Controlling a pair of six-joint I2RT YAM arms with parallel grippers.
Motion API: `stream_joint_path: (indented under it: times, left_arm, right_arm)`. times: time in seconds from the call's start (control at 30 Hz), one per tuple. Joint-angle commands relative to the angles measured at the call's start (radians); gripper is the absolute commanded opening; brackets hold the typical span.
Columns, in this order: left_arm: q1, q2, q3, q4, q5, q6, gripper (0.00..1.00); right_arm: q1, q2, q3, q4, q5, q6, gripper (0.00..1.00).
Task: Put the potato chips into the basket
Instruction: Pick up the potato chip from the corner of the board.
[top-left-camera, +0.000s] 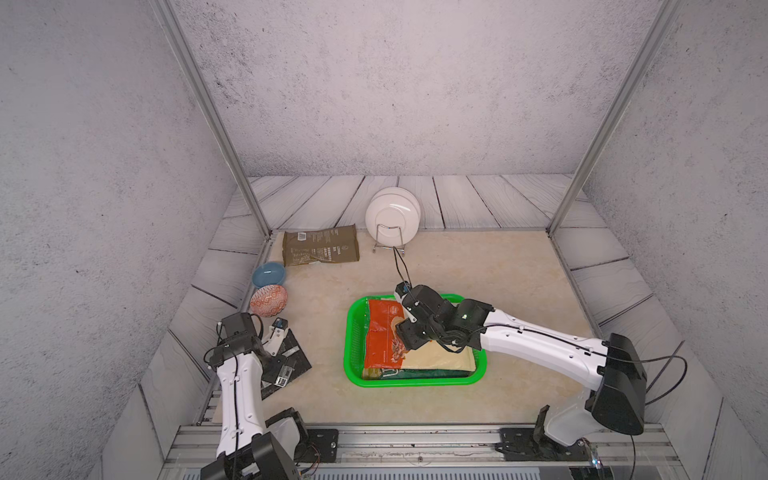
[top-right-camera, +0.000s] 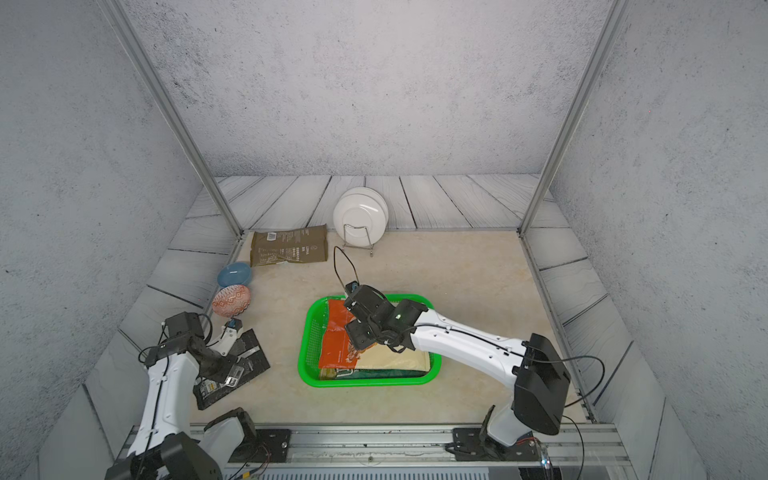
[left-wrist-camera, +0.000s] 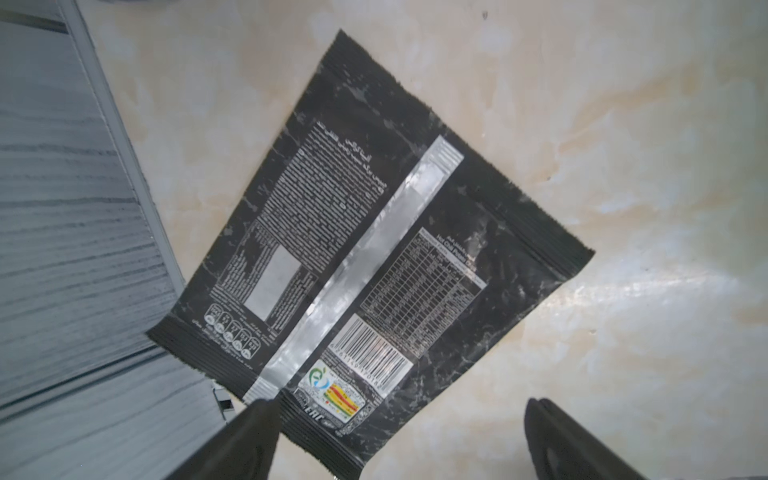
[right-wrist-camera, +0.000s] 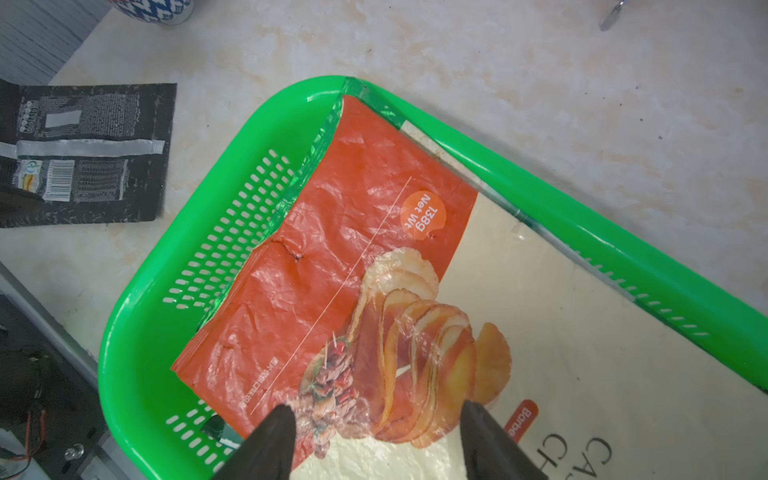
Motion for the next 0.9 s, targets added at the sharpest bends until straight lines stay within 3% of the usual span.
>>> stream_joint_path:
  times: [0.0, 0.57, 0.87]
  left_arm:
    - [0.012, -0.016, -0.037, -0.002, -0.045, 0.095, 0.99]
    - [0.032, 0.109, -0.113, 0.133, -0.124, 0.192, 0.98]
    - [0.04, 0.204, -0.12, 0.17, -0.088, 0.257, 0.85]
  right_arm:
    - [0.005, -0.053, -0.006, -0.02, 0.01, 0.032, 0.68]
    - [0.007, -0.068, -0.016, 0.053, -0.043, 0.055, 0.68]
    - [0.006, -0.053, -0.028, 0.07, -0.053, 0.047, 0.68]
